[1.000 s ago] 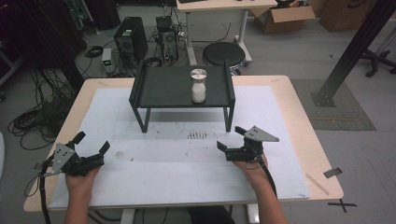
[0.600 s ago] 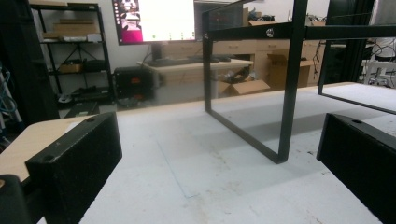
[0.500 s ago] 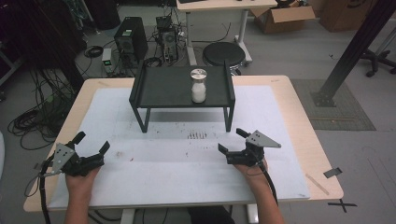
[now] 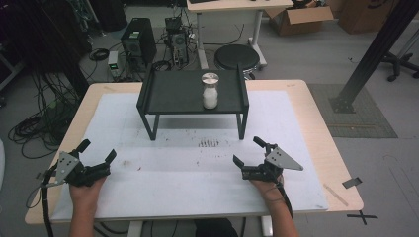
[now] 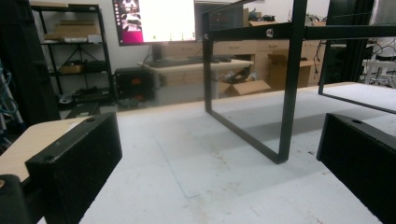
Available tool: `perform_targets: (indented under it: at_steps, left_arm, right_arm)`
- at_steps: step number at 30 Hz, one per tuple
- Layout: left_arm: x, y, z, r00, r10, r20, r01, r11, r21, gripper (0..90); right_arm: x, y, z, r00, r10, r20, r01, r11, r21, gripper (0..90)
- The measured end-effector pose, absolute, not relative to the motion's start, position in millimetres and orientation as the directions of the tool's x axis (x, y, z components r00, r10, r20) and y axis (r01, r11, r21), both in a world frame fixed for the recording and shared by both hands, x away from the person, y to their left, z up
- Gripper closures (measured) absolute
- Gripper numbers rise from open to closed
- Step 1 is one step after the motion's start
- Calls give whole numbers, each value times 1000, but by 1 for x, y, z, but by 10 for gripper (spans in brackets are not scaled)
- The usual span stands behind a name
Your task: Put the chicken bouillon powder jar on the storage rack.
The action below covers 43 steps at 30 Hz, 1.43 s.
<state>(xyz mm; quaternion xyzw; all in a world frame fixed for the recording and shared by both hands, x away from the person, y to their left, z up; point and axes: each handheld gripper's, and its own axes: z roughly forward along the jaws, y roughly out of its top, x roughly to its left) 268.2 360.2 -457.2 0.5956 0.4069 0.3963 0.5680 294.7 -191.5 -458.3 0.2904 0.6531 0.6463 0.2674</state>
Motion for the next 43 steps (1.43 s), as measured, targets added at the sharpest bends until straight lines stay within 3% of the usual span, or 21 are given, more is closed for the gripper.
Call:
perform_targets:
  at_steps: [43]
  left_arm:
    - [267,360,-457,356,934,15,24,-25,999,4]
  right_arm:
    - [292,-192,-459,-690,723,15,8,-13,1000,0]
